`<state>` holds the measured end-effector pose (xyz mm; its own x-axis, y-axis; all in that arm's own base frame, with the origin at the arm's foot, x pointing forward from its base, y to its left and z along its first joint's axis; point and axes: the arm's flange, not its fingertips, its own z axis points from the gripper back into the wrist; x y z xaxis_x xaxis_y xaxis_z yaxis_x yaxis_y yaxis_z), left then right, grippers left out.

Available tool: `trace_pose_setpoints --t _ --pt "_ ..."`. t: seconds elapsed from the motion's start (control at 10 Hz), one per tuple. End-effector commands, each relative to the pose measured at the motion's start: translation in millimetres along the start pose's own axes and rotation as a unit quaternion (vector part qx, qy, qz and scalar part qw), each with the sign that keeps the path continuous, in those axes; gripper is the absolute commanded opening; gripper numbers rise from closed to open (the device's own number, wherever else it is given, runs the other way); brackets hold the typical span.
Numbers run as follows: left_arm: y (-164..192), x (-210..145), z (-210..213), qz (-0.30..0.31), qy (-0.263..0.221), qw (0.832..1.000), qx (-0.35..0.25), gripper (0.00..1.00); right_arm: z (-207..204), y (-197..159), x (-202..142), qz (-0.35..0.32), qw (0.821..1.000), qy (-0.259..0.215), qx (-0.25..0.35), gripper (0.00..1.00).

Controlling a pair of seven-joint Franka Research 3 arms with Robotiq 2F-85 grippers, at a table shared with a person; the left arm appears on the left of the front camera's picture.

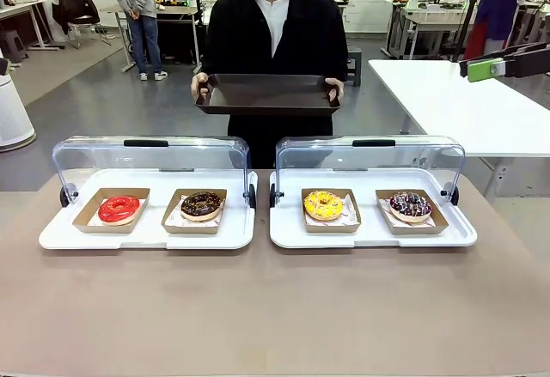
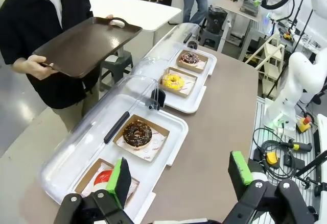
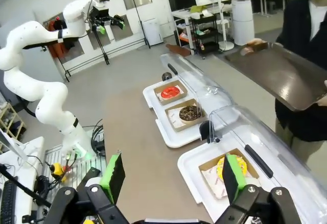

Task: Provide the desired donut to the person.
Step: Pick up and lift the Paper togo box containing the Donut pointed at by the person.

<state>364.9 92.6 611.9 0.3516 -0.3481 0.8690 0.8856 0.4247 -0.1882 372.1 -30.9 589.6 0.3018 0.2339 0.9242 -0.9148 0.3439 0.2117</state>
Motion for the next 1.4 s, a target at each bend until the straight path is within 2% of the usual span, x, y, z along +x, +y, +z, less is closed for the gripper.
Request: trace_pose_setpoints --t 0.0,0.6,0.7,1.3 --pt "3.6 2.1 3.1 -0.008 -0.002 1.0 0.003 1.0 4.2 -5.5 0.8 0.01 1.0 -0.001 0.002 1.0" --pt "3.8 -1.3 -3.1 -0.017 0.021 0.999 -0.032 1.0 -1.5 -6.9 0.9 0.023 0.999 0.018 0.013 1.0" --pt "5.2 -2.0 -3.2 0.005 0.015 1.0 -0.016 1.0 6.0 -3.5 -1.6 0.004 1.0 0.015 0.005 1.0" --pt "5.2 -2.0 -3.2 0.005 0.015 1.0 -0.016 1.0 6.0 -3.5 -1.6 0.004 1.0 0.015 0.005 1.0"
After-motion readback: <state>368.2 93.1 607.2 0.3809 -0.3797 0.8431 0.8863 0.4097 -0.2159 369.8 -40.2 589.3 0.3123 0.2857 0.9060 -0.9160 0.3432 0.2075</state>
